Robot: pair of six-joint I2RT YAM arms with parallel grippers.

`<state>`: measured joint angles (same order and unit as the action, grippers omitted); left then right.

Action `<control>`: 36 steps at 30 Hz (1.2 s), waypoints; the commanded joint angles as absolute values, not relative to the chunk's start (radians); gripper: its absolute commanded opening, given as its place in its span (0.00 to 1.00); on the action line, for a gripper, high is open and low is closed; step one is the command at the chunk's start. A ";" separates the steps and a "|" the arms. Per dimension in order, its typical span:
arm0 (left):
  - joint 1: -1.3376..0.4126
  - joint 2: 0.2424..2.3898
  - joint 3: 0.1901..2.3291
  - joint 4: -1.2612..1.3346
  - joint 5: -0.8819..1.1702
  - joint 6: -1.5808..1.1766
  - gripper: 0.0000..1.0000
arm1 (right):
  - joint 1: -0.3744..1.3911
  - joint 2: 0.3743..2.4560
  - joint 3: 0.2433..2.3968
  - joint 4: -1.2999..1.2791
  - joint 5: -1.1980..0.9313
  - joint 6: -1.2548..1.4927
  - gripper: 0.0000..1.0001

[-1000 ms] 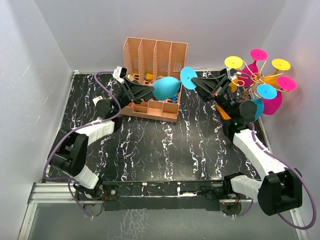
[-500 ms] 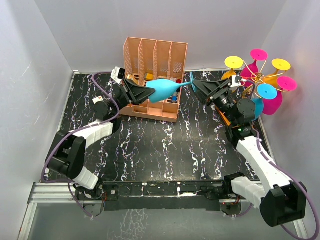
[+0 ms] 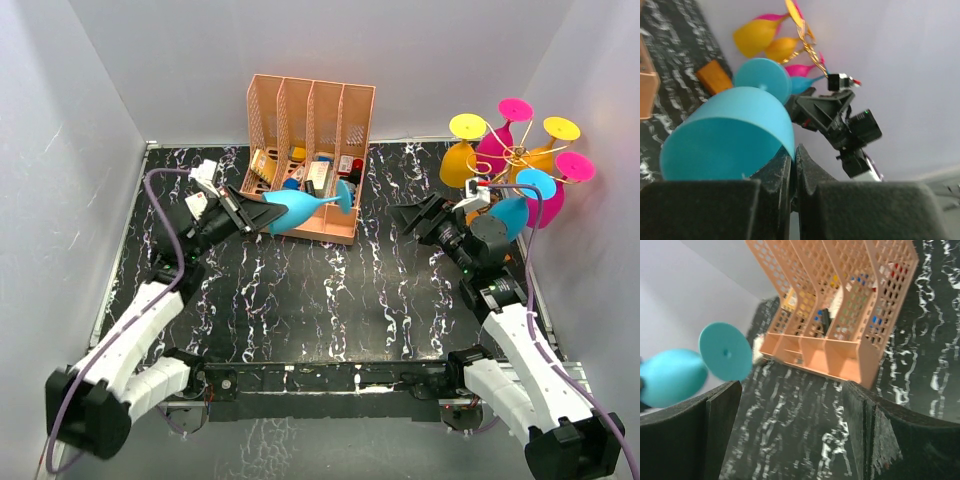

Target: Take the wine glass off the wine glass rack

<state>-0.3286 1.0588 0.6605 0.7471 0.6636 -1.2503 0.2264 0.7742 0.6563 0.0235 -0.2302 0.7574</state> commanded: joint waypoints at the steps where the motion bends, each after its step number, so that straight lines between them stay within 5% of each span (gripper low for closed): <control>1: -0.324 0.866 0.846 -0.220 0.320 -0.790 0.00 | 0.227 0.769 0.657 -0.028 -0.262 0.513 0.89; 8: -0.324 0.884 1.036 -0.809 -0.084 -0.667 0.00 | 0.228 0.797 0.669 -0.005 -0.392 0.463 0.90; 15: -0.324 1.167 1.202 -1.089 -0.343 -0.583 0.00 | 0.229 0.797 0.707 -0.011 -0.534 0.367 0.91; 24: -0.302 1.352 1.284 -1.027 -0.310 -0.471 0.00 | 0.235 0.846 0.785 -0.043 -0.773 0.284 0.92; 36: -0.224 1.346 1.235 -0.964 -0.218 -0.413 0.00 | 0.238 0.856 0.835 -0.040 -0.836 0.288 0.93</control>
<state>-0.2569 1.3842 1.2446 -0.9722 -0.2600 -0.4442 0.2352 0.8658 0.7719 -0.0795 -0.8047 0.3054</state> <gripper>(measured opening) 0.020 0.928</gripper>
